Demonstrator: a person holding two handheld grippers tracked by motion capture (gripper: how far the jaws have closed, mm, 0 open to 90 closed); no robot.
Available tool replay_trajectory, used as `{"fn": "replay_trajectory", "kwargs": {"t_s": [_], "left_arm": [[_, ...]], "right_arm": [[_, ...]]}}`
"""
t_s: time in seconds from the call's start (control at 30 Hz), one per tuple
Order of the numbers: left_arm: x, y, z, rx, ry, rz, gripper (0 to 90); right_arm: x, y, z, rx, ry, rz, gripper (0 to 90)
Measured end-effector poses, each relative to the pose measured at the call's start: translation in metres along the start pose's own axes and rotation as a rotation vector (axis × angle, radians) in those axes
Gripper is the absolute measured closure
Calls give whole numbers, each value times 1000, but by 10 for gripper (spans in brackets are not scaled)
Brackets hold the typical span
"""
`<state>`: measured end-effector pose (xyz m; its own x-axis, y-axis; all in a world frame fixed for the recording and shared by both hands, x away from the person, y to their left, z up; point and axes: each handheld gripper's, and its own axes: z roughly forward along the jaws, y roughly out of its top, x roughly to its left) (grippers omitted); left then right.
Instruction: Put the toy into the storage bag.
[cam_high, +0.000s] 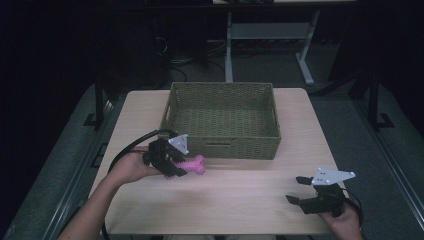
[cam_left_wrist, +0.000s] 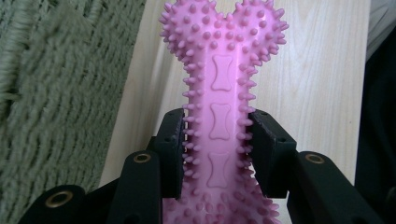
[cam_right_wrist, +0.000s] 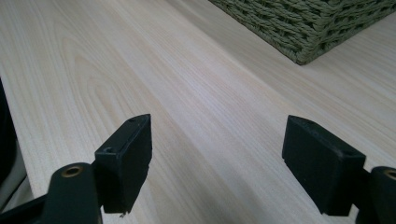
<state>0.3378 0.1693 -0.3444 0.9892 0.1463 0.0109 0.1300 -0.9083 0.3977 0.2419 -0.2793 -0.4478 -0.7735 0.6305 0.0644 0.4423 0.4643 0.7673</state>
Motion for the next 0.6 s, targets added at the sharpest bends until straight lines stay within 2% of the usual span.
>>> {"fn": "replay_trajectory", "kwargs": {"t_s": [0.33,0.6], "left_arm": [[15,7,-15,-25,10,-6,589],[31,14,-30,-45,20,-15,589]], "right_arm": [[0,1,2,4,-2,2,237],[0,1,2,8,-1,2,234]]}}
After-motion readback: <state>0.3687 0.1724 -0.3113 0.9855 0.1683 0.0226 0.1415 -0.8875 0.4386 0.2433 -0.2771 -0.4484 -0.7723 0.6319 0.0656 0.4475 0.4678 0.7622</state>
